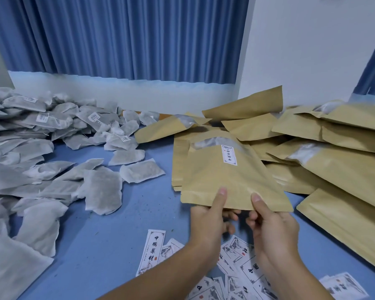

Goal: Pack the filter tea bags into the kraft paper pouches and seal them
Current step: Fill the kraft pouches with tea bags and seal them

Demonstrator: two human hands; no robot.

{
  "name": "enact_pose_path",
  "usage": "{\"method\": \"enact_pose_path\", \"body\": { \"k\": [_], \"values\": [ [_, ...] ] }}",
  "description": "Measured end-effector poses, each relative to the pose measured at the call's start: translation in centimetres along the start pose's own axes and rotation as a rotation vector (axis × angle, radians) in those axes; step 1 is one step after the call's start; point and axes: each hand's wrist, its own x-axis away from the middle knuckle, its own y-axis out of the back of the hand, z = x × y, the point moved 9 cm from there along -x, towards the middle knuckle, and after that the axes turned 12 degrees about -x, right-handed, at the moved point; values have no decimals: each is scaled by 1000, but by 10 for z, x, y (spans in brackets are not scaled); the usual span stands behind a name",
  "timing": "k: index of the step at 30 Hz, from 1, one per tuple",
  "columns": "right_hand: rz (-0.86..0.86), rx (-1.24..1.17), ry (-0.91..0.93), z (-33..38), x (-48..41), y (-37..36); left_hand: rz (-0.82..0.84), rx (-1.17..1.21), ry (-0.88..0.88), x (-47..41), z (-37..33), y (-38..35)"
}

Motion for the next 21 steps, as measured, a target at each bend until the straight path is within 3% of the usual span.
{"method": "enact_pose_path", "body": {
  "k": [5,10,14,21],
  "values": [
    [68,14,-84,-8,3,-7,3,-84,-12,-3,-7,5],
    [62,47,-48,-1,3,-8,1,6,55,2,-6,6],
    [57,14,-55,-1,5,-7,-119,-69,-2,-1,-9,17],
    [103,79,-96,1,3,-12,-132,86,-106,-4,-29,19]
  ]
}}
